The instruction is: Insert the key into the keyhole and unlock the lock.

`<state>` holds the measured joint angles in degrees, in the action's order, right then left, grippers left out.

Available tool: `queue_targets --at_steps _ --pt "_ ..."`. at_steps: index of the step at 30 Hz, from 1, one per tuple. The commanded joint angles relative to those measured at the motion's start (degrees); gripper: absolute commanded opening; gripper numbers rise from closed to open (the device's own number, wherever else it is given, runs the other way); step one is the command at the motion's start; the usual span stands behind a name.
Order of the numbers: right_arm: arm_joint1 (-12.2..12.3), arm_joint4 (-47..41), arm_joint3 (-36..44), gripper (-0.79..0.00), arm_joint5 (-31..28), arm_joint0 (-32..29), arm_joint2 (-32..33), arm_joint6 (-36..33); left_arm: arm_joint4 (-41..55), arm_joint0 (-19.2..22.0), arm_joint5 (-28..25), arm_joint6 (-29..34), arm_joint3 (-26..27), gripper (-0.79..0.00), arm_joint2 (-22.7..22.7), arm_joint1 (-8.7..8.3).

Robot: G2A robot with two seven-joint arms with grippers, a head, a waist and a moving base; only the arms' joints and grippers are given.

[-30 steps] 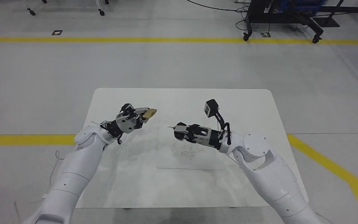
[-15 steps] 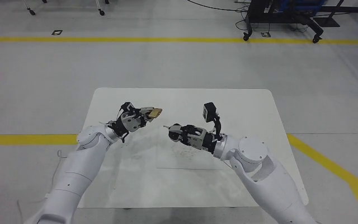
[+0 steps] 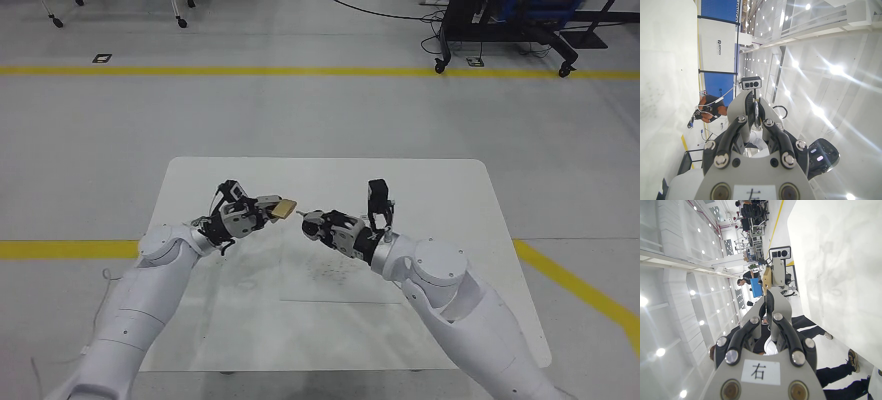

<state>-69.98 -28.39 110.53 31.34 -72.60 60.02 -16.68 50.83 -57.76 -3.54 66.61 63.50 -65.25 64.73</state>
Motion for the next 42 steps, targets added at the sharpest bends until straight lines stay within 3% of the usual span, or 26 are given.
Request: queue_targets --at_steps 1,31,42 --pt "-0.1 0.3 0.0 -0.785 1.3 0.5 -0.6 0.4 -0.3 -0.1 -0.1 0.0 0.1 -0.785 -0.2 -0.01" --pt "-1.4 -1.0 -0.6 -0.785 4.3 3.6 -2.1 3.7 -3.2 -0.1 -0.5 -0.3 1.0 -0.785 -1.9 0.19" --pt "-2.2 -0.9 0.6 -0.785 0.8 2.1 -1.9 10.5 -0.9 -1.5 -3.2 -6.3 2.4 -0.785 -2.3 0.93"
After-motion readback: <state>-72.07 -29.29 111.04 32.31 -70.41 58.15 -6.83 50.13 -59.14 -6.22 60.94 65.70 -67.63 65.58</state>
